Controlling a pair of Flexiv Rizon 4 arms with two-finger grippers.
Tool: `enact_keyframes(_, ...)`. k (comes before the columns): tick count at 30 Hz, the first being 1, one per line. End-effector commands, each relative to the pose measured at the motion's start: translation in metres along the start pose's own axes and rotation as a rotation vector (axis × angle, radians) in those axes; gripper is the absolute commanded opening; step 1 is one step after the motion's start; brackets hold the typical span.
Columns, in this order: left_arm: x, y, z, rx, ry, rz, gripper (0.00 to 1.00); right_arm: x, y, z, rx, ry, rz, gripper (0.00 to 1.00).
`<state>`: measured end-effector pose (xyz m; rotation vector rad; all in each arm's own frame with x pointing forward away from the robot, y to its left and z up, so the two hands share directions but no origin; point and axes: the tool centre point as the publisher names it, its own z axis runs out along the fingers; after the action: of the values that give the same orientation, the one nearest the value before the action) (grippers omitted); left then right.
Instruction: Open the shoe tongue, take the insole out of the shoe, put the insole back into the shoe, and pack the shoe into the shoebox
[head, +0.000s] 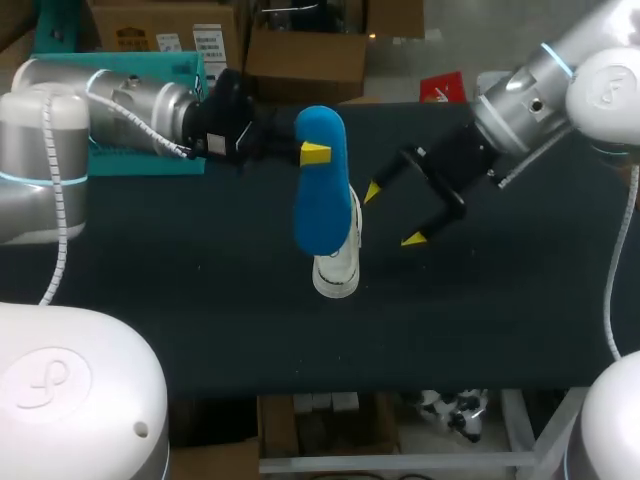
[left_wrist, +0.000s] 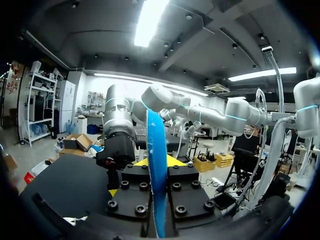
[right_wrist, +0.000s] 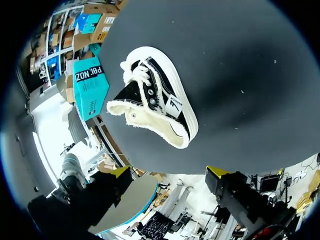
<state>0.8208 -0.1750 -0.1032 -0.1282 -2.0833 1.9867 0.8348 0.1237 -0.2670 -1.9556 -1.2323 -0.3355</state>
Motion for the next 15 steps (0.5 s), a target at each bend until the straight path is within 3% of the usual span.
enact_keyframes(1, 0.0029, 0.0015, 0.0043, 0.016, -0.054, -0.042, 0.0, -0.0203, -0.0035, 0.0005, 0.181, 0.329, 0.147, 1.0)
enact_keyframes(10, -0.0035, 0.0081, 0.0019, 0.06, -0.042, -0.167, 0.0, -0.0211, -0.0064, 0.002, 0.171, 0.323, 0.155, 1.0)
enact_keyframes(14, -0.0039, 0.0081, 0.0018, 0.063, -0.032, -0.174, 0.0, -0.0211, -0.0064, 0.002, 0.171, 0.323, 0.155, 1.0)
enact_keyframes(15, -0.0039, 0.0081, 0.0018, 0.063, -0.032, -0.174, 0.0, -0.0183, -0.0054, 0.003, 0.207, 0.33, 0.215, 1.0)
